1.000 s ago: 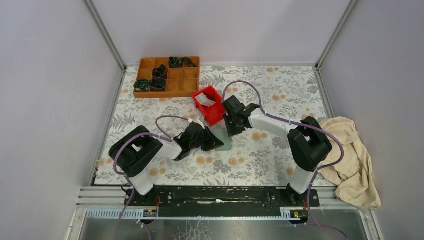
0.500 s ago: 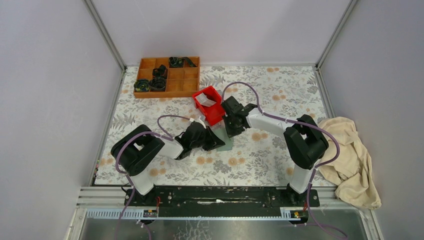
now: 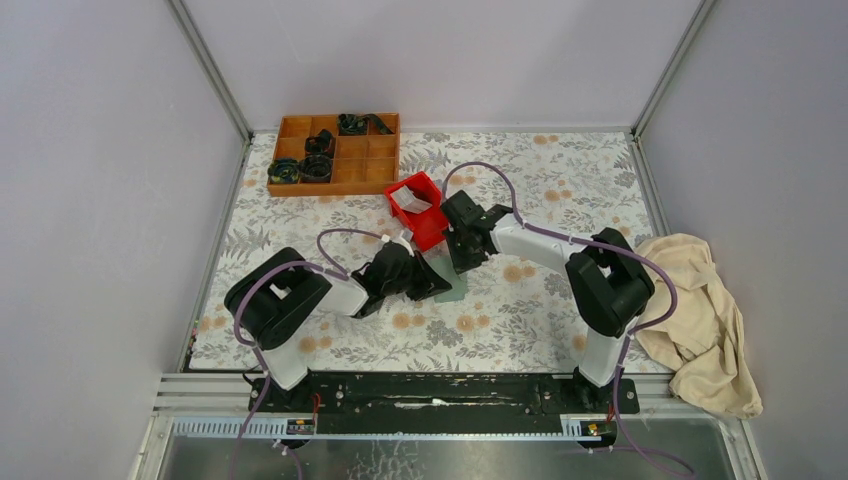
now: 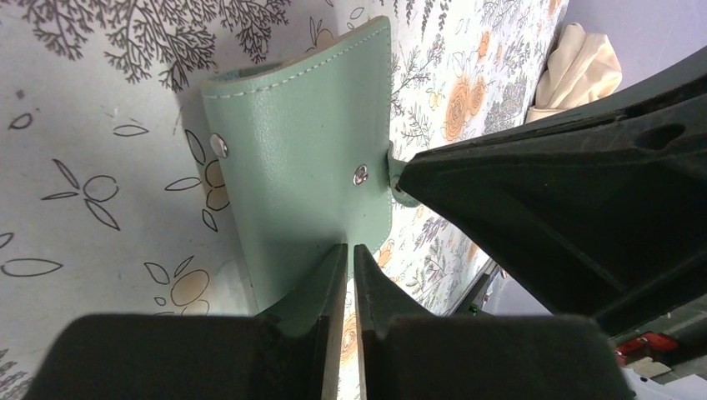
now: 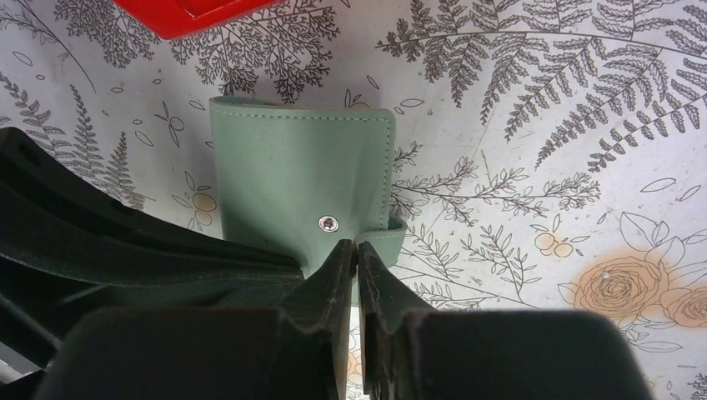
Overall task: Put the credit cards into the card holder
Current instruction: Close the card holder at the center of the board.
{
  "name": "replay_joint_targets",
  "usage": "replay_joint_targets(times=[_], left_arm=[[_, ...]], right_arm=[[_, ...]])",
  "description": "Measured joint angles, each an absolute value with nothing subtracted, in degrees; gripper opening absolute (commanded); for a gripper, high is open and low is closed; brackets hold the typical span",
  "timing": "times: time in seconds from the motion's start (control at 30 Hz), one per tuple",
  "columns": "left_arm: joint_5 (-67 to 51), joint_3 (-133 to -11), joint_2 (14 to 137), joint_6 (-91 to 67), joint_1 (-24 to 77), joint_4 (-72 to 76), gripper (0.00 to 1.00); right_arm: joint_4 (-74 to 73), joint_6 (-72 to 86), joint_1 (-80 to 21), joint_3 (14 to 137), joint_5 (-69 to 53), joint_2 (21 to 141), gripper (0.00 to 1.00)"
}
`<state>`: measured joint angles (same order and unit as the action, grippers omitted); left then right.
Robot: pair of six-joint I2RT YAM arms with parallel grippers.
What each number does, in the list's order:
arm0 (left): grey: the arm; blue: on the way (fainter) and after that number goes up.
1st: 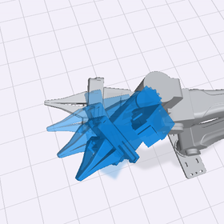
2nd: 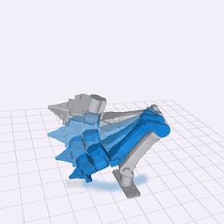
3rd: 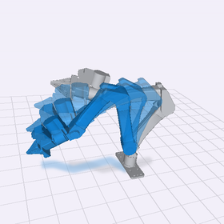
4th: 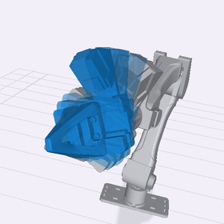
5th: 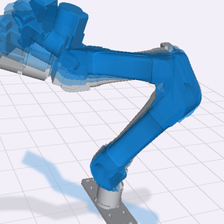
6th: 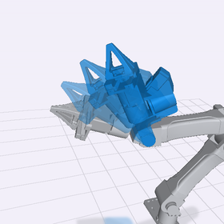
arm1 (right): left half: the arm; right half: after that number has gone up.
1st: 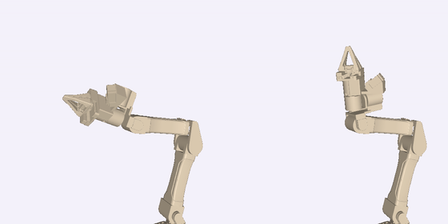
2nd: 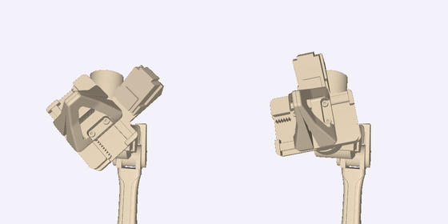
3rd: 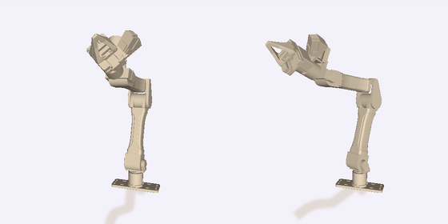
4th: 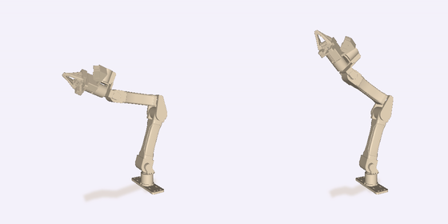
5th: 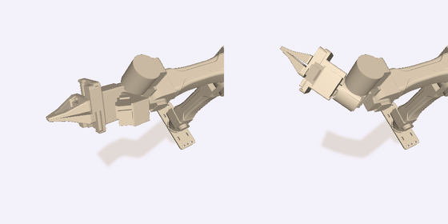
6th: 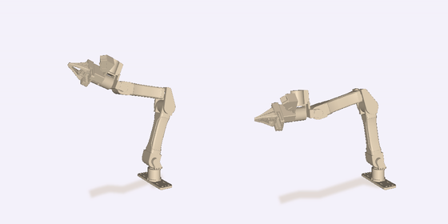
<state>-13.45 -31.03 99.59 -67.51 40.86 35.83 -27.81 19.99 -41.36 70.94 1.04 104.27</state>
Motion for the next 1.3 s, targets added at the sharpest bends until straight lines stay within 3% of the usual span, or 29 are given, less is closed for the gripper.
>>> replay_joint_targets(times=[0.23, 1.3], left_arm=[[-13.9, -31.5, 100.1, -67.3, 40.8, 35.8, 0.14], [-17.2, -33.3, 102.4, -66.9, 40.1, 36.4, 0.15]], right_arm=[[-28.0, 20.0, -41.4, 72.4, 1.2, 106.0, 0.0], [-30.3, 19.5, -43.0, 77.5, 4.0, 110.1, 0.0]])
